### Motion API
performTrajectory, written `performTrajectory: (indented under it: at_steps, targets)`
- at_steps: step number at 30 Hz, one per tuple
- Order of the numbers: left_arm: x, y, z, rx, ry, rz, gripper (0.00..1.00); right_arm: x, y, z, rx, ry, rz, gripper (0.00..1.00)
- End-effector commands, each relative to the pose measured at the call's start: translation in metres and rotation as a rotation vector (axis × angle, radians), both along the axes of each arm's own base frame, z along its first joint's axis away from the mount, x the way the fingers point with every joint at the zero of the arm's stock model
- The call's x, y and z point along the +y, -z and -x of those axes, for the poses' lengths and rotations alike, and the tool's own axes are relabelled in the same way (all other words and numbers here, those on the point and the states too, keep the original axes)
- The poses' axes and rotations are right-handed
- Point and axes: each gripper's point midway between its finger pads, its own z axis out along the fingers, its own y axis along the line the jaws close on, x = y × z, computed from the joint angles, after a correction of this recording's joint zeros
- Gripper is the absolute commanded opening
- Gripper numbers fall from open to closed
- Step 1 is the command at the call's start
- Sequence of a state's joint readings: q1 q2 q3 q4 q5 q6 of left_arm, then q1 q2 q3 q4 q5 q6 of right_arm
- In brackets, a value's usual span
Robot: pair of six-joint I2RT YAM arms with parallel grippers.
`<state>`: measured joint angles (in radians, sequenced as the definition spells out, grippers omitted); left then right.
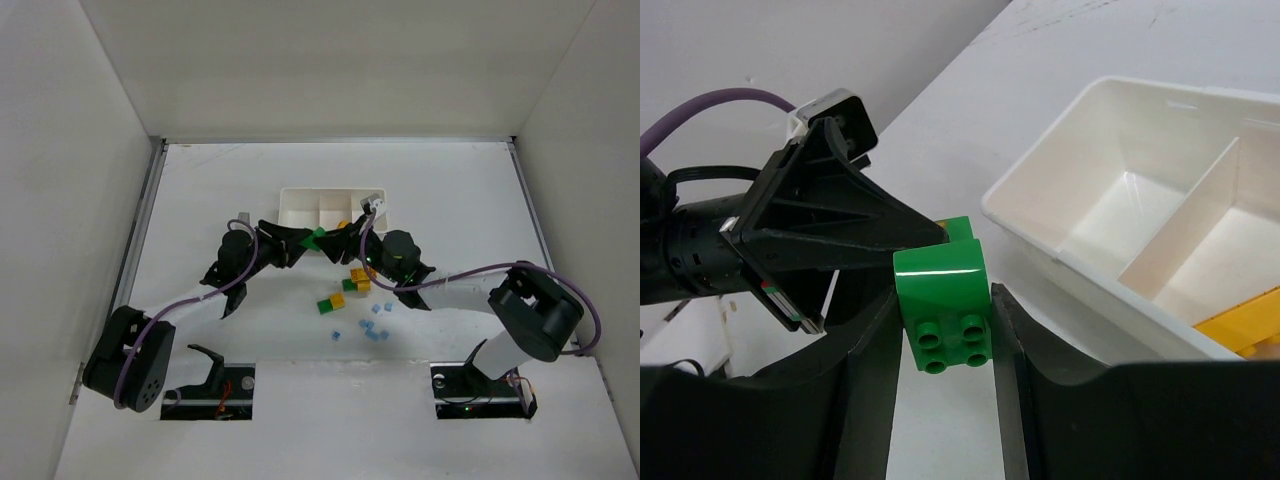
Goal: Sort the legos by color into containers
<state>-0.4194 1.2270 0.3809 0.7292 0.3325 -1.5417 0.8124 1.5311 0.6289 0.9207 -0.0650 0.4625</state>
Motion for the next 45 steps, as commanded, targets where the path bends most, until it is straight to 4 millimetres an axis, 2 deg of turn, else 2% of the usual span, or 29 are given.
performTrajectory:
  at_steps: [1,13,22,26,33,38,42,45]
  targets:
    - [-0.009,-0.026,0.005,-0.081,0.047,0.036,0.27,0.006,-0.015,0.0,-0.012,-0.021,-0.063,0.27]
    - [-0.009,-0.035,0.007,-0.098,0.05,0.048,0.47,-0.003,-0.017,-0.01,-0.019,0.022,-0.064,0.27]
    - [-0.014,-0.036,0.006,-0.096,0.063,0.052,0.24,-0.002,-0.014,-0.011,-0.018,0.026,-0.057,0.27]
    - [-0.01,-0.034,0.005,-0.099,0.052,0.047,0.13,-0.007,-0.016,-0.009,-0.019,0.035,-0.063,0.27]
    - [0.019,-0.033,-0.006,-0.12,-0.023,0.015,0.1,-0.029,-0.034,-0.008,-0.045,0.067,-0.095,0.27]
    - [0.043,-0.039,-0.011,-0.152,-0.073,-0.038,0.1,-0.039,-0.033,-0.011,-0.041,0.09,-0.089,0.27]
    - [0.045,-0.042,-0.01,-0.174,-0.076,-0.07,0.1,-0.042,-0.029,-0.016,-0.038,0.108,-0.08,0.27]
    - [0.043,-0.046,-0.007,-0.196,-0.066,-0.08,0.1,-0.056,-0.026,-0.03,-0.027,0.173,-0.06,0.27]
